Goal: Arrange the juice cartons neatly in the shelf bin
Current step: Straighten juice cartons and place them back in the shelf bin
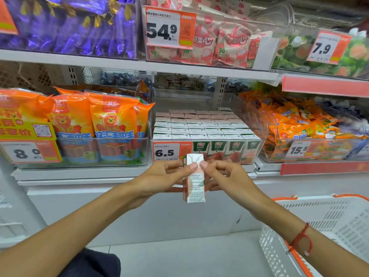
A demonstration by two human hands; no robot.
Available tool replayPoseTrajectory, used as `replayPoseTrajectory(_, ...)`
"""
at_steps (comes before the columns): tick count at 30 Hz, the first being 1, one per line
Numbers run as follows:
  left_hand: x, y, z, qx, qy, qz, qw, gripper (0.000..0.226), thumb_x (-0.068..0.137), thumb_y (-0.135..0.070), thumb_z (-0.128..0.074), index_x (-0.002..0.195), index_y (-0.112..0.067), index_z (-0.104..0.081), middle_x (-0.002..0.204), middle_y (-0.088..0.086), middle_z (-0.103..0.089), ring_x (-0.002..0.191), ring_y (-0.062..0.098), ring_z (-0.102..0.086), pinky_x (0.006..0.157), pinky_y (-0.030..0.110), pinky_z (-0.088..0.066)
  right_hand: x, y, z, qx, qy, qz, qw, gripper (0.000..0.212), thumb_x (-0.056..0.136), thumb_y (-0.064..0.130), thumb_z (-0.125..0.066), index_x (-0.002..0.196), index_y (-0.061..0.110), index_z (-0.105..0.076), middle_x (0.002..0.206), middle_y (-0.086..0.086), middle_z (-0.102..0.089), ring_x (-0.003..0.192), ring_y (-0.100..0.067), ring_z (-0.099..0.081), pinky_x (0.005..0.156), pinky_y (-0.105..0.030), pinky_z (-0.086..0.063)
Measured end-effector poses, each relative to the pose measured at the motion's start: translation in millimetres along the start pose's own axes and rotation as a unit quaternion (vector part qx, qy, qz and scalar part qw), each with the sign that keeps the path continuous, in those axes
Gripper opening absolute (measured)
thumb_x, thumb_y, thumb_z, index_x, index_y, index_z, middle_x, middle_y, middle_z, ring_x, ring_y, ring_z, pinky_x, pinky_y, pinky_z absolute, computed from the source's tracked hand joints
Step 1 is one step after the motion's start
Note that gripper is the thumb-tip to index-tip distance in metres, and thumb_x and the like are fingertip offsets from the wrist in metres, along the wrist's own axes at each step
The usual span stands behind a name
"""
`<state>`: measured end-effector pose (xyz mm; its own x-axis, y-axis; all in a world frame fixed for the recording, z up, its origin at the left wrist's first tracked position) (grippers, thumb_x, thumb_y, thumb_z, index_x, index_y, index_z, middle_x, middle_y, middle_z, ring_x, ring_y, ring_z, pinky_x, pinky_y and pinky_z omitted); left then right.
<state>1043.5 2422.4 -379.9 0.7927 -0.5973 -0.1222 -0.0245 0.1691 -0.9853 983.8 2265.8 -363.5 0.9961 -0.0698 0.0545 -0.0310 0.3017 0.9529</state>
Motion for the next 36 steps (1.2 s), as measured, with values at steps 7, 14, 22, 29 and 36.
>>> replayPoseTrajectory(7, 3, -5, 4, -0.084, -0.053, 0.005, 0.995, 0.053, 0.077, -0.051, -0.065, 0.119, -0.018, -0.064, 0.103, -0.002, -0.076, 0.095, 0.01, -0.072, 0.075, 0.02, -0.057, -1, -1, 0, -0.002, 0.073, -0.065, 0.995, 0.031, 0.086, 0.032, -0.069, 0.114, 0.024, -0.061, 0.108, 0.001, -0.069, 0.094, -0.006, -0.069, 0.087, -0.025, -0.056)
replayPoseTrajectory(14, 2, -7, 2, -0.054, -0.044, -0.031, 0.997, 0.054, 0.076, -0.058, -0.058, 0.122, -0.029, -0.062, 0.108, -0.009, -0.074, 0.104, 0.005, -0.067, 0.089, 0.024, -0.053, -3, -2, -3, 0.029, 0.085, -0.061, 0.994, 0.043, 0.069, 0.041, -0.076, 0.109, 0.026, -0.069, 0.108, 0.007, -0.073, 0.103, -0.007, -0.067, 0.097, -0.032, -0.053)
replayPoseTrajectory(22, 2, -2, 6, -0.032, -0.161, -0.058, 0.985, 0.03, 0.083, -0.043, -0.068, 0.108, -0.026, -0.069, 0.089, -0.009, -0.075, 0.078, 0.006, -0.073, 0.057, 0.016, -0.055, 2, -6, 2, -0.097, -0.032, -0.011, 0.995, 0.037, 0.067, 0.044, -0.084, 0.098, 0.03, -0.068, 0.087, 0.012, -0.07, 0.075, 0.002, -0.065, 0.062, -0.01, -0.05)
replayPoseTrajectory(29, 1, -4, 6, -0.045, -0.099, -0.036, 0.993, 0.027, 0.085, -0.034, -0.07, 0.112, -0.025, -0.069, 0.098, -0.006, -0.076, 0.088, 0.009, -0.073, 0.07, 0.017, -0.058, 6, -10, -1, -0.121, 0.001, -0.036, 0.992, 0.052, 0.069, 0.048, -0.08, 0.112, 0.027, -0.059, 0.107, 0.012, -0.064, 0.095, -0.001, -0.062, 0.076, -0.011, -0.05)
replayPoseTrajectory(36, -1, -7, 9, -0.078, -0.053, -0.032, 0.995, 0.033, 0.084, -0.036, -0.069, 0.115, -0.024, -0.067, 0.102, -0.004, -0.076, 0.095, 0.012, -0.072, 0.078, 0.02, -0.057, 0, -7, -2, 0.039, 0.116, -0.07, 0.99, 0.034, 0.09, 0.031, -0.064, 0.123, 0.02, -0.065, 0.114, -0.001, -0.072, 0.107, -0.014, -0.067, 0.097, -0.031, -0.052)
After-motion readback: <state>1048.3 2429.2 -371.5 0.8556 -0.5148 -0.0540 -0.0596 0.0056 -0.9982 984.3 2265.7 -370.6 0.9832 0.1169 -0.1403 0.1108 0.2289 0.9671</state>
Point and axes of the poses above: each hand's wrist, its own x-axis towards the middle knuckle, its own z-axis out of the back of the hand, y = z × x, the point moved 4 cm from there along x, towards the middle knuckle
